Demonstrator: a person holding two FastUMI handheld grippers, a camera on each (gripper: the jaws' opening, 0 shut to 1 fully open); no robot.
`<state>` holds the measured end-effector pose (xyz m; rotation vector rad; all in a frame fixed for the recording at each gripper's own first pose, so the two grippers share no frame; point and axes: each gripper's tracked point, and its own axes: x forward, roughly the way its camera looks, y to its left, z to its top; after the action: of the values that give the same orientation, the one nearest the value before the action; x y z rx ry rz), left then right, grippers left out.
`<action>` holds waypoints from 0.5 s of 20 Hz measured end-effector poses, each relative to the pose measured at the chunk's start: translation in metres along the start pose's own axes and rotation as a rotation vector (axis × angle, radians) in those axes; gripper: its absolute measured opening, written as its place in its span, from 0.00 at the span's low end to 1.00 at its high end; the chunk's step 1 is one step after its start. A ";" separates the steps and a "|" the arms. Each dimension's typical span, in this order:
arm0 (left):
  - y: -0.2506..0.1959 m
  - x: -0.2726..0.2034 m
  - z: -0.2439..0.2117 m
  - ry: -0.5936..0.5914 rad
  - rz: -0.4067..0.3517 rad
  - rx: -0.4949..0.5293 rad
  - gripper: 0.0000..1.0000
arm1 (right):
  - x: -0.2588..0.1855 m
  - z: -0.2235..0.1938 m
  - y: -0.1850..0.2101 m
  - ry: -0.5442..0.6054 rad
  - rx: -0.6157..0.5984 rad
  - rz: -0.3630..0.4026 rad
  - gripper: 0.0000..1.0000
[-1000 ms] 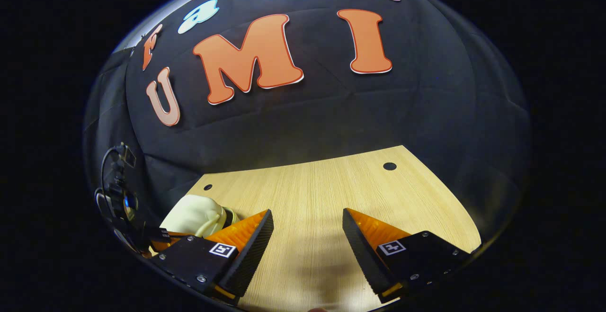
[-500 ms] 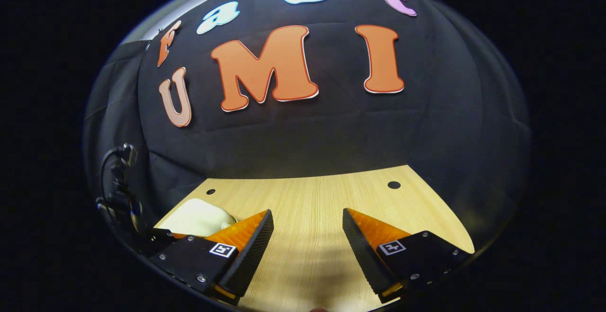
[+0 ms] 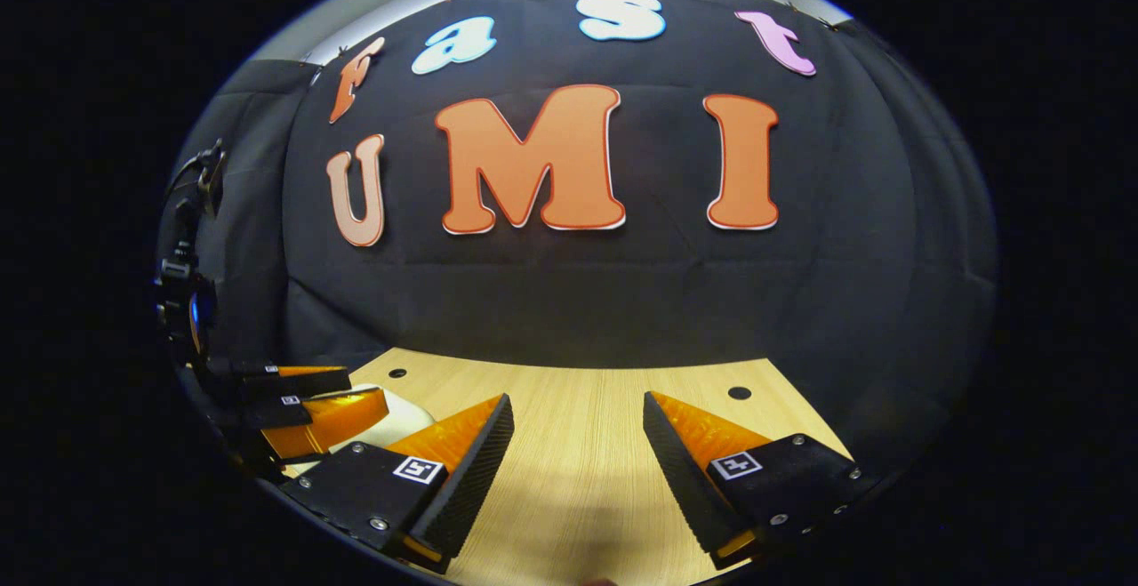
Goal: First open the suitcase, pack the skin care products into it, and then close the suitcase.
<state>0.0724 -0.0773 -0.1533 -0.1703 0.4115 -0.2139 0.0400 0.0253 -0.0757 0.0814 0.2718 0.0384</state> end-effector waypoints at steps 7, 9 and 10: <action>0.001 -0.021 0.076 -0.215 0.099 0.026 0.99 | -0.004 0.031 0.026 -0.114 -0.101 0.040 0.93; 0.001 -0.023 0.088 -0.258 0.109 0.024 0.98 | -0.007 0.039 0.031 -0.126 -0.090 0.052 0.94; 0.001 -0.027 0.091 -0.290 0.114 0.032 0.98 | -0.007 0.042 0.033 -0.135 -0.084 0.062 0.94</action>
<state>0.0862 -0.0588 -0.0613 -0.1434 0.1290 -0.0810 0.0438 0.0542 -0.0312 0.0083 0.1321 0.1053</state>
